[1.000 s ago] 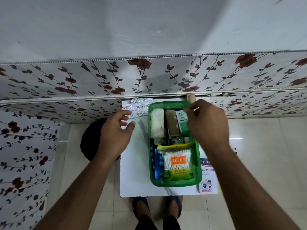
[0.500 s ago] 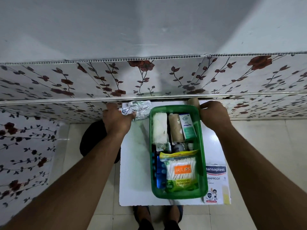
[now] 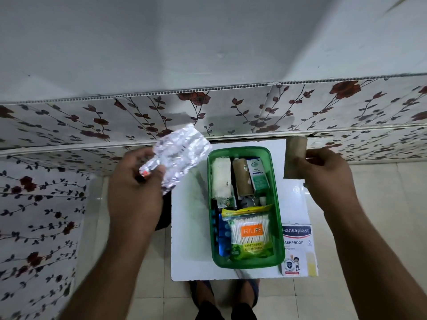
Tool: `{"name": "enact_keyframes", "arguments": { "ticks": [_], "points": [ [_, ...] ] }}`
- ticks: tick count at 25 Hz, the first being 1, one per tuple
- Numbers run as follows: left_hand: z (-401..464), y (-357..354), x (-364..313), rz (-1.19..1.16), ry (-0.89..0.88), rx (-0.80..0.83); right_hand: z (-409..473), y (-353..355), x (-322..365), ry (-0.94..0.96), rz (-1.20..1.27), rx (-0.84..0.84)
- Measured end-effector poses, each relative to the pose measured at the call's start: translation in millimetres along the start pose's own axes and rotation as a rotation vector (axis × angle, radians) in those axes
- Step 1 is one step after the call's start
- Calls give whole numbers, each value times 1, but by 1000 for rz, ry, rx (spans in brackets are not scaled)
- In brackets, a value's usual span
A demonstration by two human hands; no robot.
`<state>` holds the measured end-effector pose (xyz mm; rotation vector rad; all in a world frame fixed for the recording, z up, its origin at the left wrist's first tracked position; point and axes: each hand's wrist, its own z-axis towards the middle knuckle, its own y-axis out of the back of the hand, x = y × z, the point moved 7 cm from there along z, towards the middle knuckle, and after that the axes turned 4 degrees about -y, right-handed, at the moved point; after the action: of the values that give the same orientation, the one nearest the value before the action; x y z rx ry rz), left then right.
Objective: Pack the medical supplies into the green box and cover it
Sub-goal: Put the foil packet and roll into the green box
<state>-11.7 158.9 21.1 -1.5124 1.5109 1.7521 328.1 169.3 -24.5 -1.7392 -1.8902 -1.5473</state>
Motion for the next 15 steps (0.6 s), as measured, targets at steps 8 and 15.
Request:
{"name": "enact_keyframes", "arguments": {
  "ticks": [8, 15],
  "points": [
    [-62, -88, -3, 319, -111, 32, -25, -1, -6, 11, 67, 72],
    [-62, -88, 14, 317, 36, -66, -29, -4, -12, 25, 55, 94]
  ]
}}
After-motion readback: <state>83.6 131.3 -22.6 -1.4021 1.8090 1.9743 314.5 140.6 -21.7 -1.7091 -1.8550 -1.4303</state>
